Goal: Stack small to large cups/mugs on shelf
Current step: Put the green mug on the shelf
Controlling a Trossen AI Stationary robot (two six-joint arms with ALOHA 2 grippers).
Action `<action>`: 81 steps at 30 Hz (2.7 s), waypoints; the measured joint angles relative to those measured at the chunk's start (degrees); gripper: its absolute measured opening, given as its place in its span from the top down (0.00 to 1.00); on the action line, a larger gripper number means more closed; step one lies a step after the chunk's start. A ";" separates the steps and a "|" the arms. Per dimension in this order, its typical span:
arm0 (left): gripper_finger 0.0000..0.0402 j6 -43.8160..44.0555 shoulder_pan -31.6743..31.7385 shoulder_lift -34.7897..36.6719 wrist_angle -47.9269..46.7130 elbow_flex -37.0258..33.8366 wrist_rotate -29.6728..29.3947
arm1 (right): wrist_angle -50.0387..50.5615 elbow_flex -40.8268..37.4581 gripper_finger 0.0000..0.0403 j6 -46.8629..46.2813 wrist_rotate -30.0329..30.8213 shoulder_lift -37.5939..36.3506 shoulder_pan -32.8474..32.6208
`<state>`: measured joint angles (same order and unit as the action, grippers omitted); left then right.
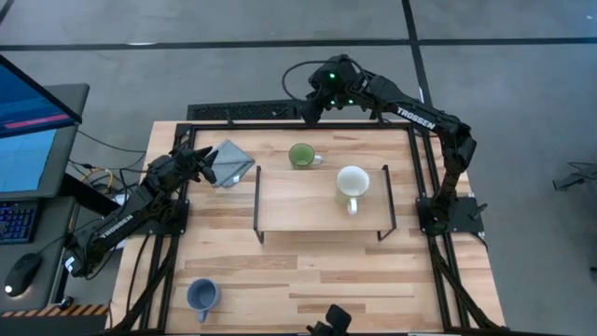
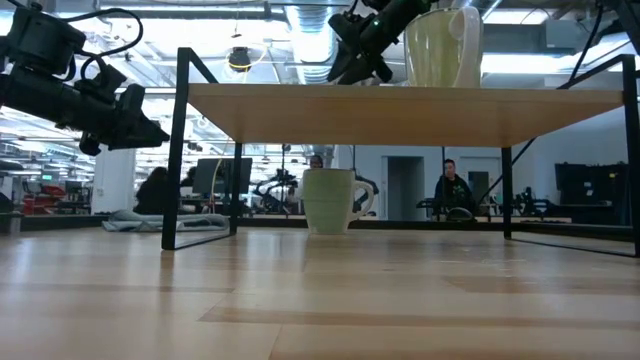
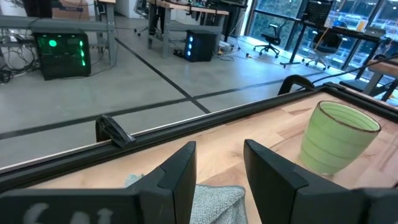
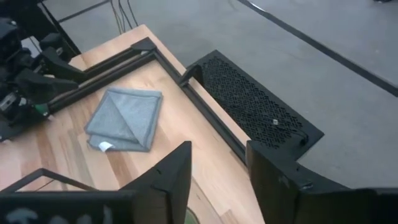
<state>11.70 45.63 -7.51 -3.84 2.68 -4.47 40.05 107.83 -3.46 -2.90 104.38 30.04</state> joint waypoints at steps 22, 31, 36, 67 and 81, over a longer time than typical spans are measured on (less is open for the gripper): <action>0.69 -1.15 0.00 0.00 -0.04 -0.04 0.00 | 0.21 0.00 0.40 9.55 -0.06 0.00 -3.54; 0.69 -1.36 0.00 -0.01 -0.05 -0.07 0.00 | -0.84 0.02 0.41 12.98 -0.02 0.00 -2.05; 0.69 -1.36 0.00 -0.01 -0.07 -0.07 0.00 | -2.16 0.04 0.40 12.53 0.11 -0.02 -0.21; 0.69 0.61 0.00 -0.07 -0.50 -0.11 5.51 | 8.74 0.15 0.40 -7.65 -3.08 5.27 0.69; 0.69 0.59 0.00 -0.11 -0.52 -0.11 5.49 | 9.36 0.57 0.41 -7.68 -10.66 10.29 1.28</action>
<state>12.29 45.63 -7.62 -4.36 2.57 1.02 49.41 108.40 -11.14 -13.56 114.67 31.33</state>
